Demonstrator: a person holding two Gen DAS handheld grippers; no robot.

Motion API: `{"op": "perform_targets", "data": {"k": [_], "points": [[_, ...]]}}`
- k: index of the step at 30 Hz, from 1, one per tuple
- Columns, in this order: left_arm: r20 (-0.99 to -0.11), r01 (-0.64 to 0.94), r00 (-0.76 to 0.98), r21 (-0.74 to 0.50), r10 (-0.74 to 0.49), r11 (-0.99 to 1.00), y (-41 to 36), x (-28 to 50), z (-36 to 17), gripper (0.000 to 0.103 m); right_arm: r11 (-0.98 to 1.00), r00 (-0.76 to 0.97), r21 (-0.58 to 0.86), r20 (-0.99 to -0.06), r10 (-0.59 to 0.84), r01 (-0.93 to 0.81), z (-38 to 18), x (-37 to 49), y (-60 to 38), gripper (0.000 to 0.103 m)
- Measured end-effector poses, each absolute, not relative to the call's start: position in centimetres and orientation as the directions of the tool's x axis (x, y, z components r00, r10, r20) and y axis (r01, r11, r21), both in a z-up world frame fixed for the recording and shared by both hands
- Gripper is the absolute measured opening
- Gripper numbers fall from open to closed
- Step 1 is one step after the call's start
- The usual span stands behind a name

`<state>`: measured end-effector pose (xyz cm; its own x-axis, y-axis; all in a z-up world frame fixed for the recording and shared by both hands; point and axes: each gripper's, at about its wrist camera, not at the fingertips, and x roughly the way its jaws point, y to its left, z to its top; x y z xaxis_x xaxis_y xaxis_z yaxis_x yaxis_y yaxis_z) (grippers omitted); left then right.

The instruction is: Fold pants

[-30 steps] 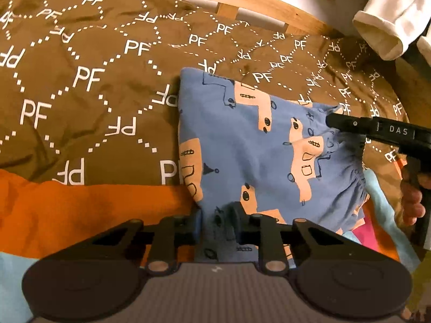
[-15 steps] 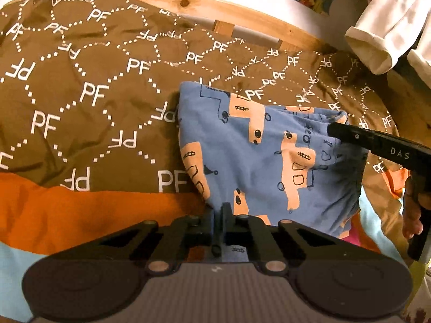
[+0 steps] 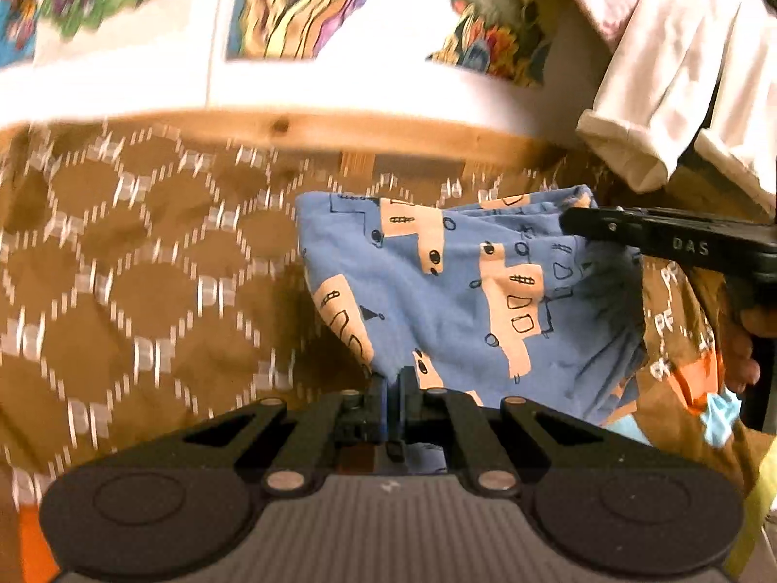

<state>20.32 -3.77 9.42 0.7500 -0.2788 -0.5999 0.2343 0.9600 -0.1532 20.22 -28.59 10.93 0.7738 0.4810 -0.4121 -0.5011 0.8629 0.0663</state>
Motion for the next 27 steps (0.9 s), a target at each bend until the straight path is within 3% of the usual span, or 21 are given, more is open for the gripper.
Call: {"op": "perform_targets", "data": {"k": [7, 14, 19, 27], "points": [[-0.606, 0.225, 0.746, -0.161, -0.276, 0.961, -4.6, 24.7, 9.2, 0.005, 0.882, 0.774, 0.073, -0.449, 0.446, -0.465, 12.7, 25.7, -28.7, 0.016], [-0.686, 0.180, 0.685, -0.168, -0.247, 0.969, -4.4, 26.8, 4.8, 0.005, 0.900, 0.706, 0.103, -0.585, 0.399, -0.423, 6.4, 30.0, -29.0, 0.017], [-0.692, 0.181, 0.676, -0.178, -0.254, 0.967, -3.9, 26.5, 4.3, 0.006, 0.908, 0.709, 0.169, -0.576, 0.407, -0.383, 4.8, 30.8, -30.1, 0.020], [-0.697, 0.175, 0.675, -0.168, -0.243, 0.970, -4.2, 26.4, 4.8, 0.008, 0.917, 0.735, 0.093, -0.570, 0.368, -0.387, 5.8, 30.4, -30.1, 0.027]]}}
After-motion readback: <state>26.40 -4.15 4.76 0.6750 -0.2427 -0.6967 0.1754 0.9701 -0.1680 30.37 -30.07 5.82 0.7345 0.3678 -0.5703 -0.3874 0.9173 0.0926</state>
